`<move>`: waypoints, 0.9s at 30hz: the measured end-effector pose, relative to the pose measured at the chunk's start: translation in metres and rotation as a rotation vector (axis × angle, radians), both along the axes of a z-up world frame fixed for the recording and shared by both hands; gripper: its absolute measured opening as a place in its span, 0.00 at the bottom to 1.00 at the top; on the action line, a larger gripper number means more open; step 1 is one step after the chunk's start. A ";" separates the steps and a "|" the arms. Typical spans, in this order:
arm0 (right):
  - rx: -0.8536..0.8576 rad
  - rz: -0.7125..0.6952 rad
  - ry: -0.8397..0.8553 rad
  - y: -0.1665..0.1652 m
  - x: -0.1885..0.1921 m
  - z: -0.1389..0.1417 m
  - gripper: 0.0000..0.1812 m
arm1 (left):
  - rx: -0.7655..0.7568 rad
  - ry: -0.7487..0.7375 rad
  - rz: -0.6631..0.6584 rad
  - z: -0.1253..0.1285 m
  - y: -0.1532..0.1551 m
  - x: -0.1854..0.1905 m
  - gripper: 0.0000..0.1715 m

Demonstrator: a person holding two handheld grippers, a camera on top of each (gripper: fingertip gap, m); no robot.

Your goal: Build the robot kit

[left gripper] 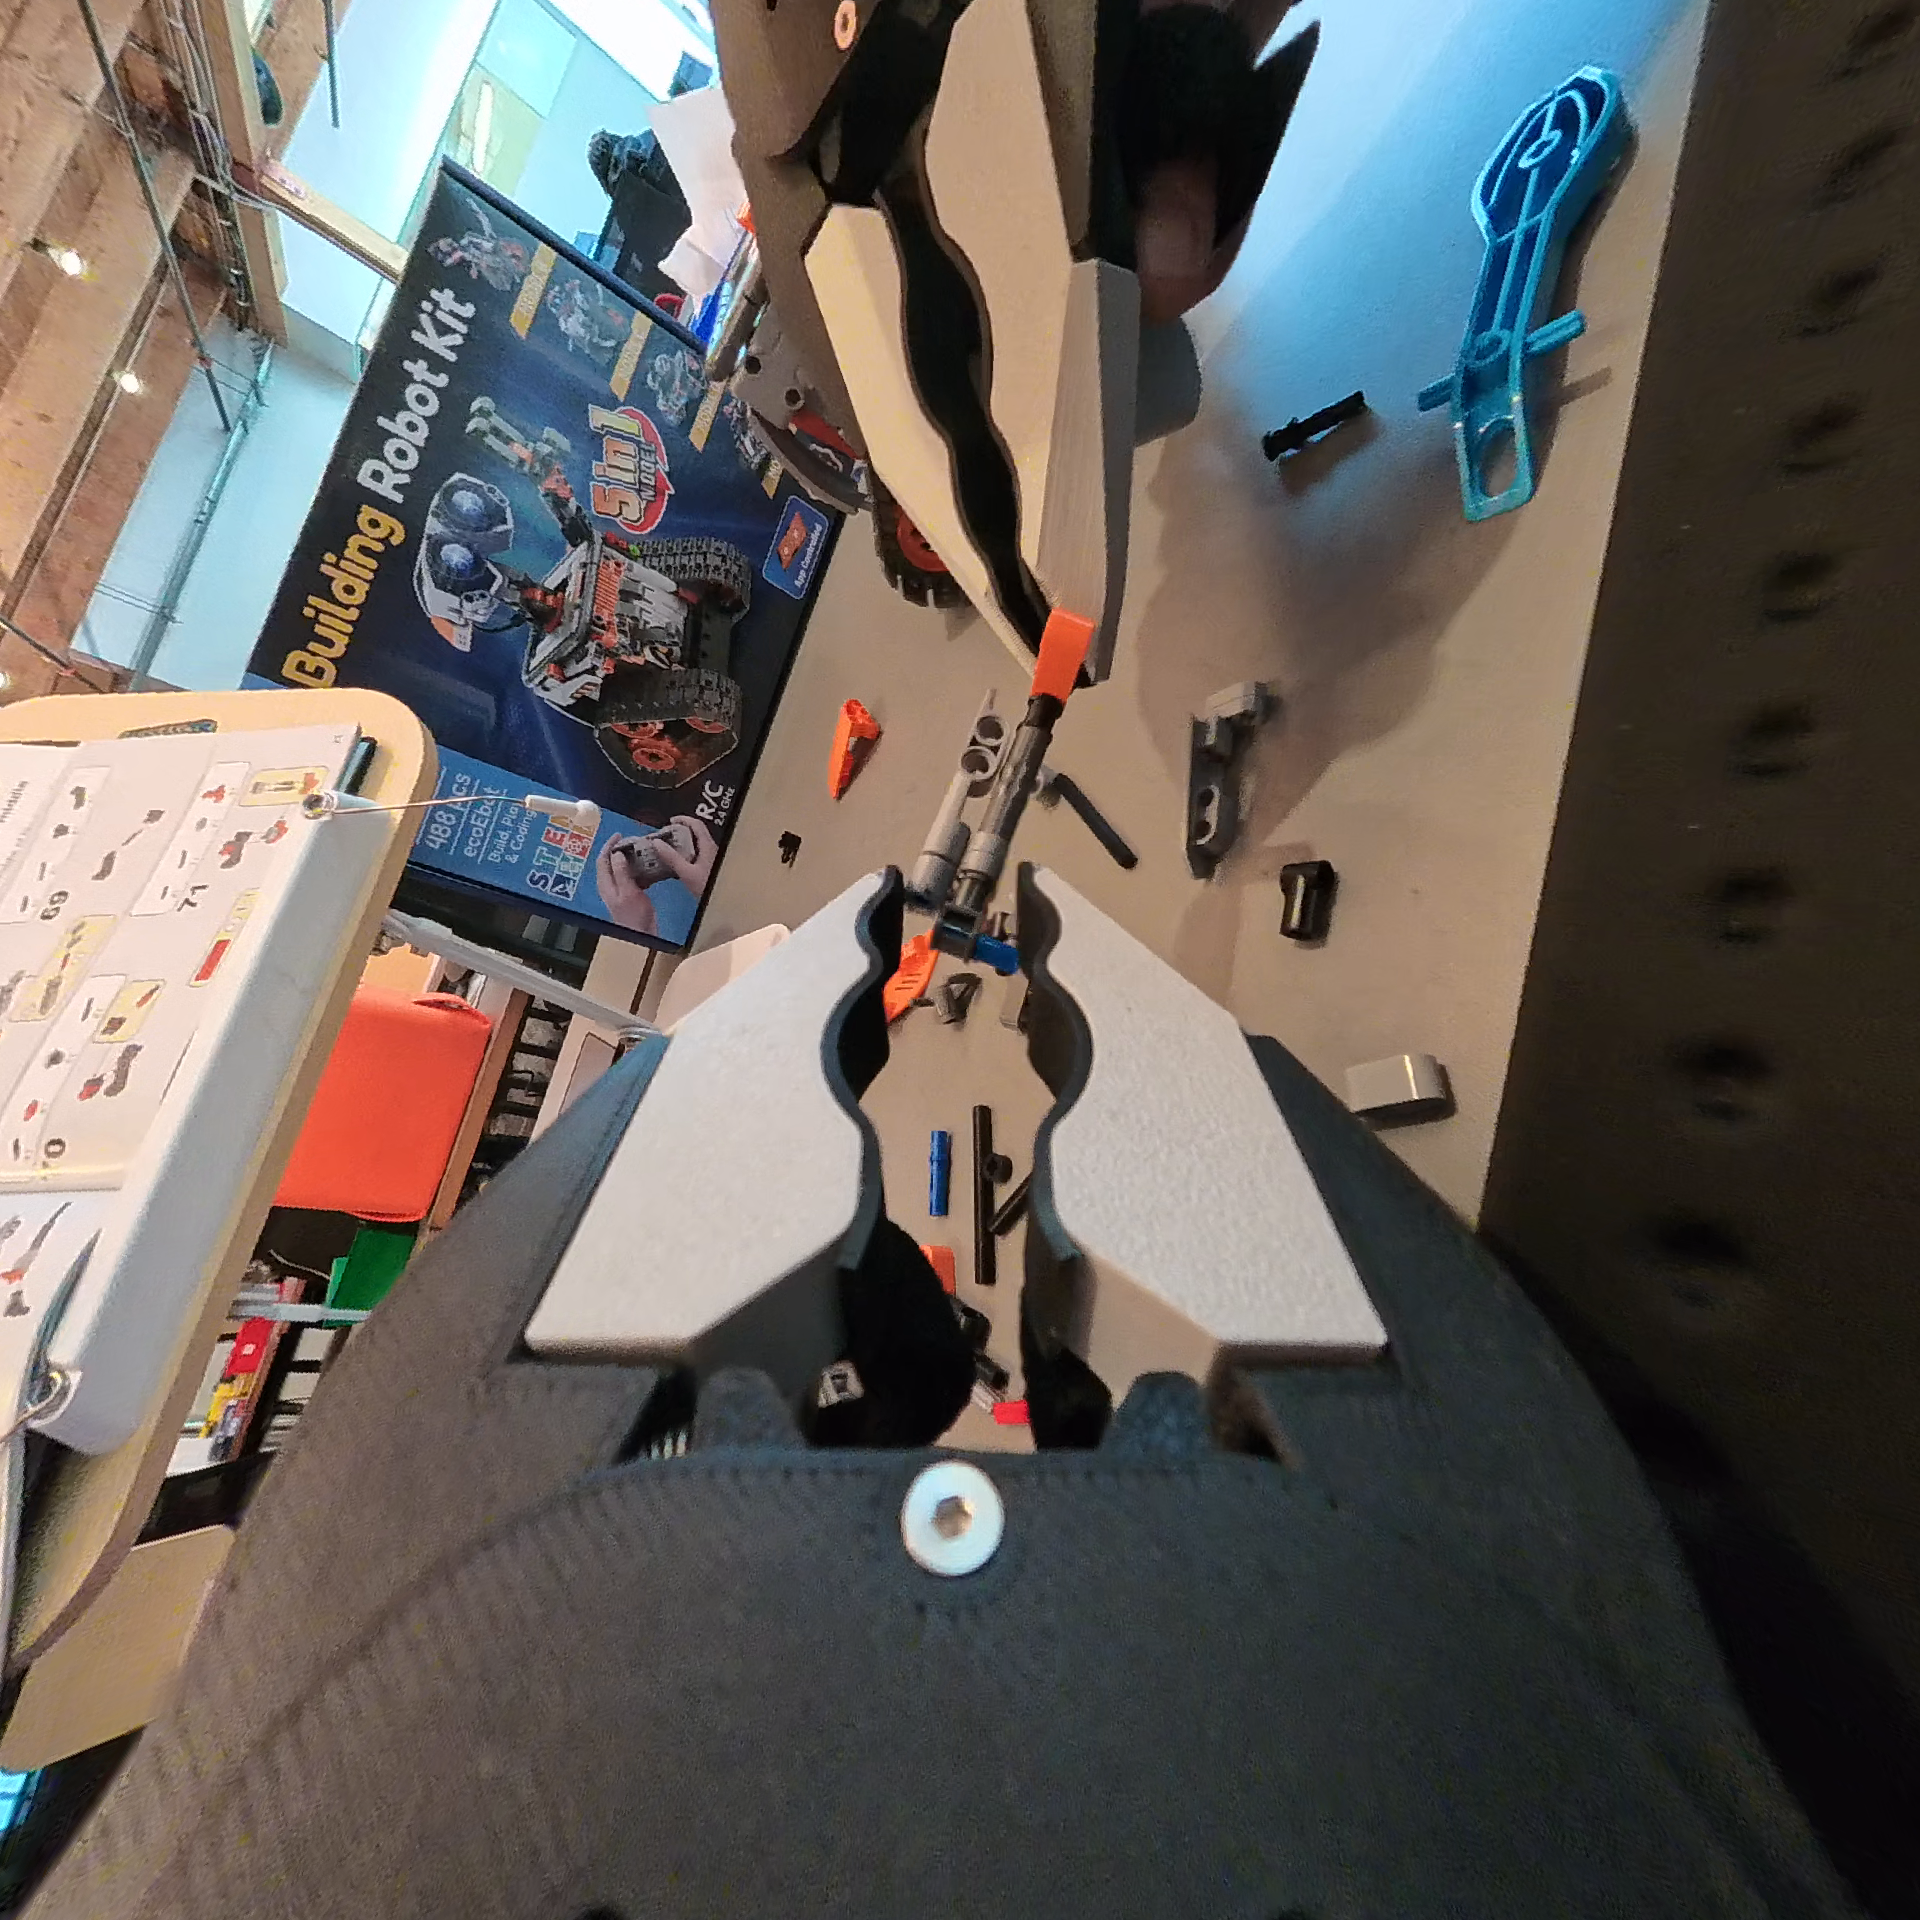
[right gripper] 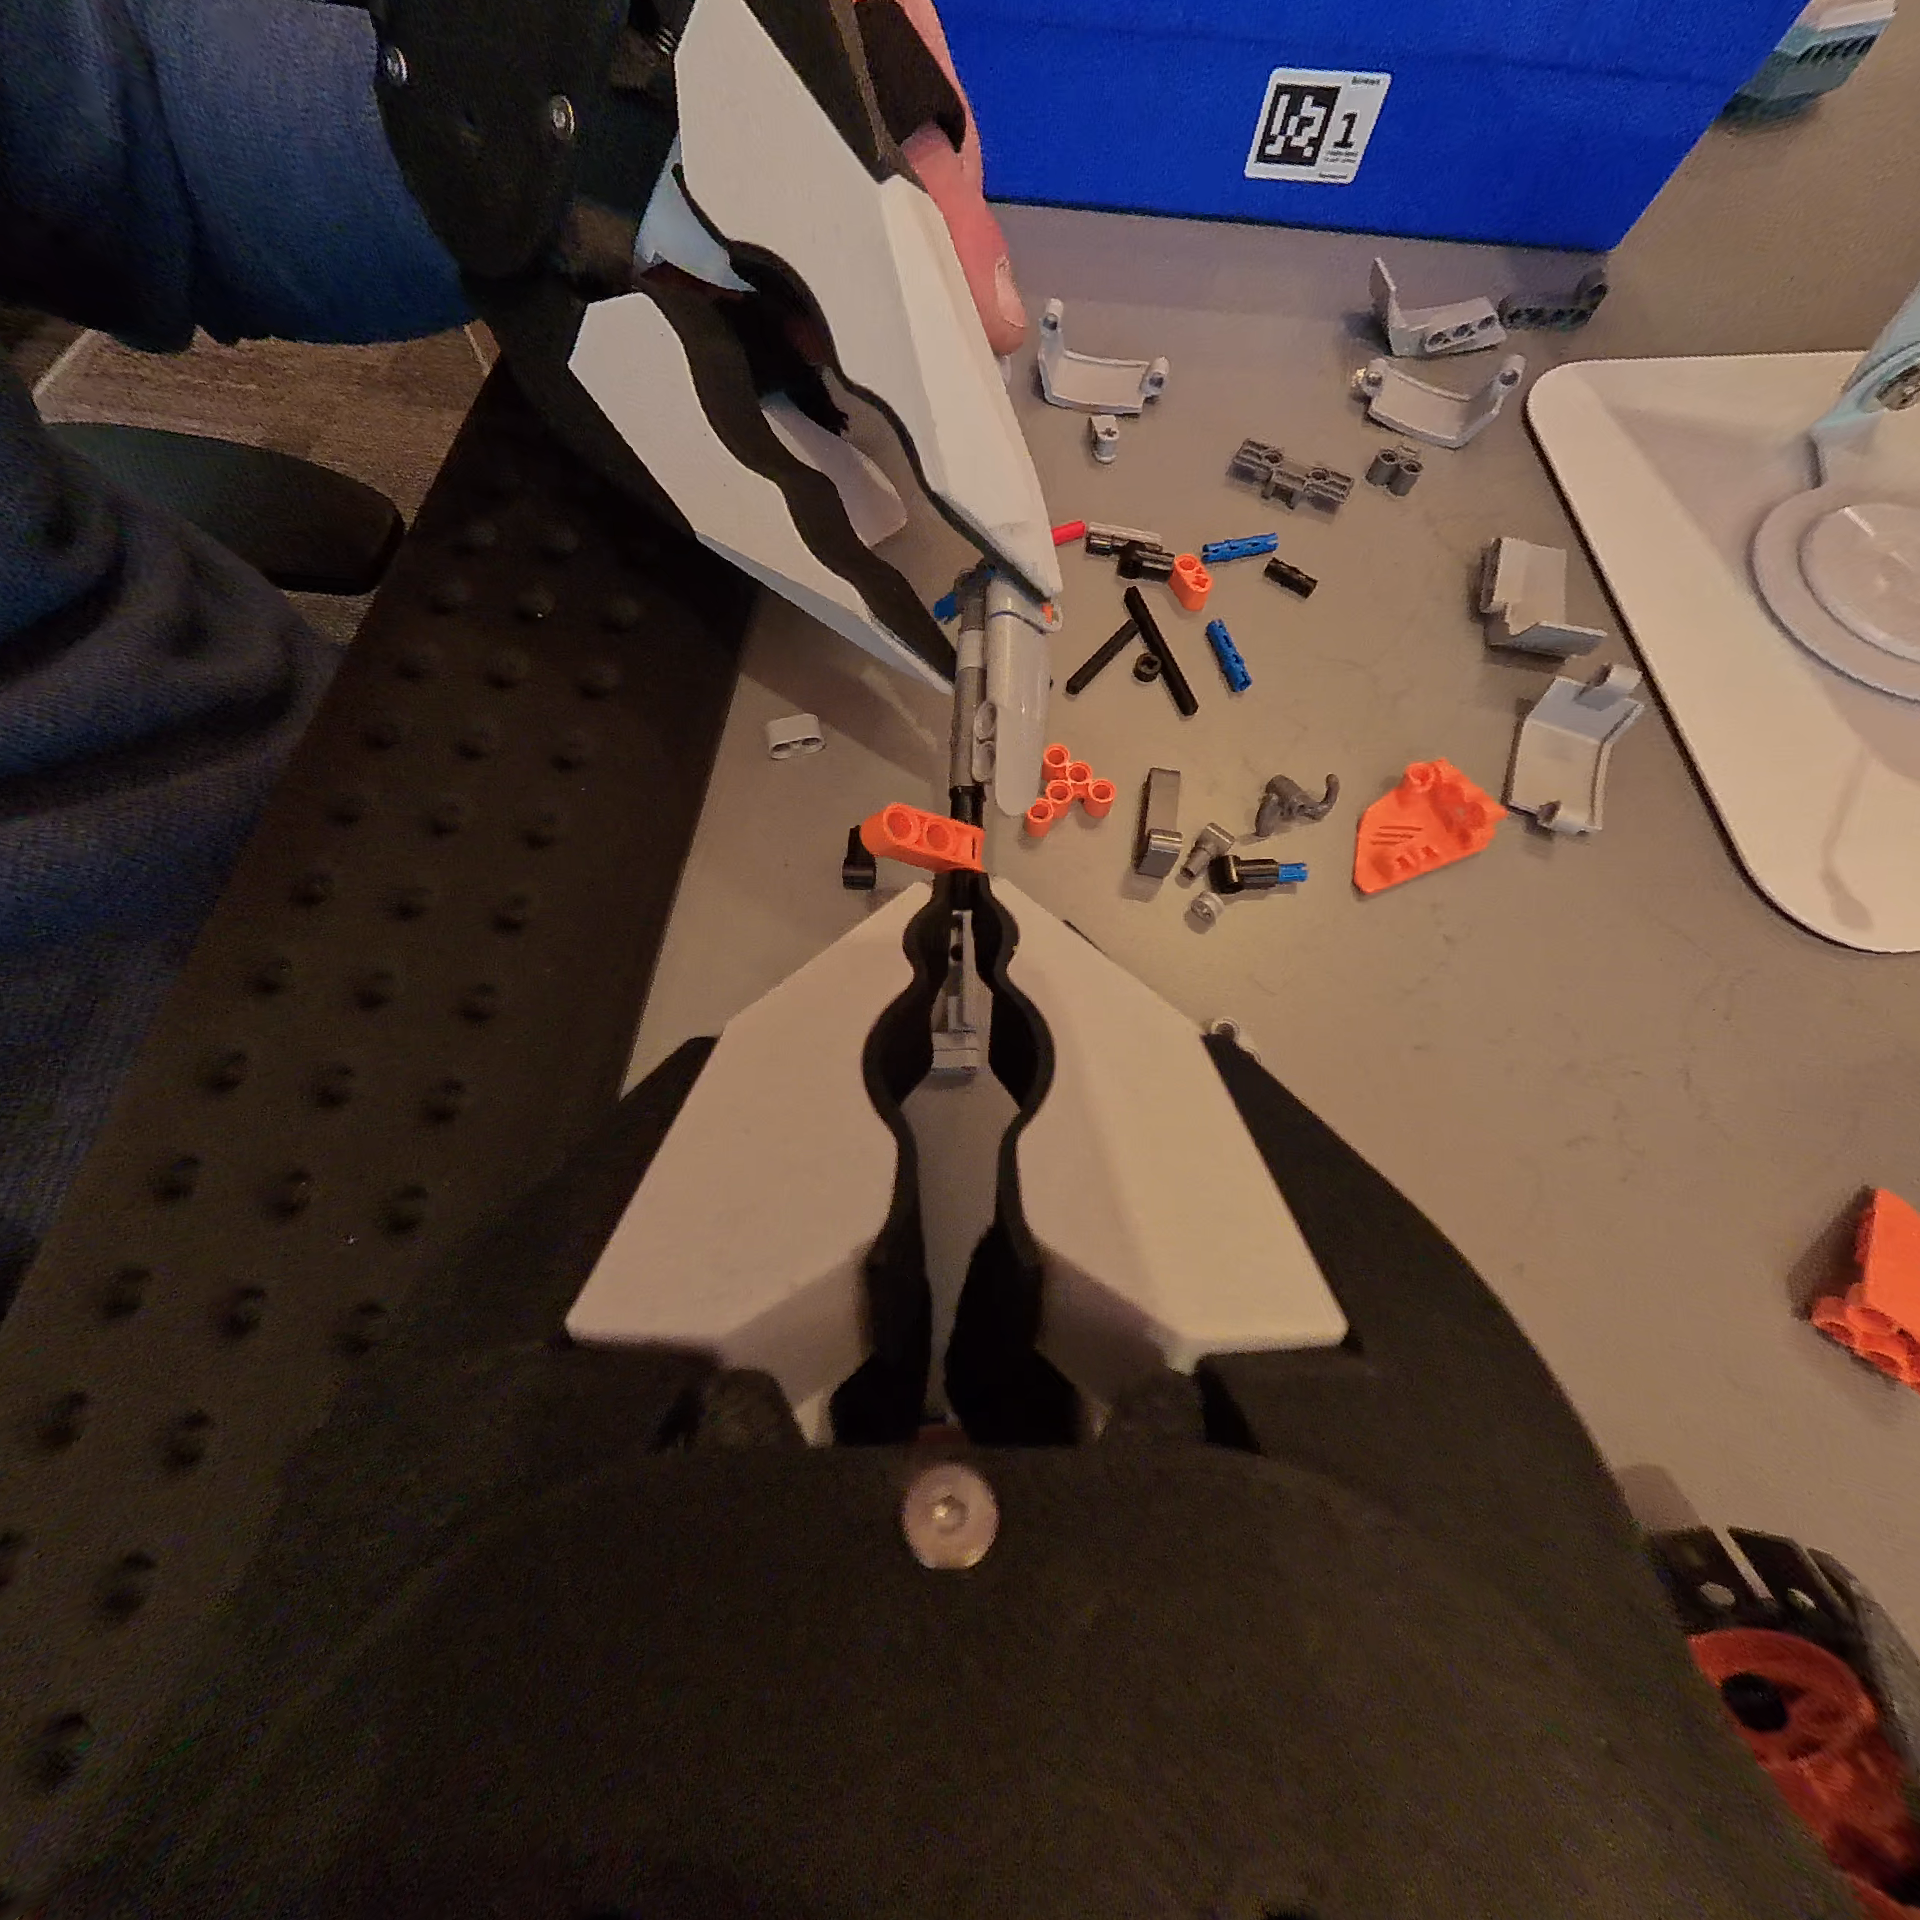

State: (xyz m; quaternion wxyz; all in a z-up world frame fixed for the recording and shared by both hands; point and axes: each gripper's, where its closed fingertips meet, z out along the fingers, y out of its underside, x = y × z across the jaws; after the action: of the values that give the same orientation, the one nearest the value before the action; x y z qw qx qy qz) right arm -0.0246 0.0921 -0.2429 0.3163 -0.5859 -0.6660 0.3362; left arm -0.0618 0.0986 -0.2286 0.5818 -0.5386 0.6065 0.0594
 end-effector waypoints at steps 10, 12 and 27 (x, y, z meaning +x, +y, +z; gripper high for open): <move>0.051 -0.008 -0.007 0.003 0.001 0.000 0.01 | -0.091 -0.104 0.005 0.006 0.003 -0.002 0.14; 0.059 -0.010 -0.010 0.004 0.001 -0.001 0.01 | -0.109 -0.116 0.007 0.006 0.004 -0.003 0.15; 0.098 -0.017 -0.019 0.009 0.001 -0.002 0.00 | -0.300 -0.231 -0.016 0.003 0.005 -0.002 0.16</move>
State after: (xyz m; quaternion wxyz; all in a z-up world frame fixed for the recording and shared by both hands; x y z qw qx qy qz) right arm -0.0236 0.1009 -0.2451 0.3412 -0.5787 -0.6794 0.2951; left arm -0.0638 0.1033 -0.2256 0.5610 -0.6178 0.5421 -0.0987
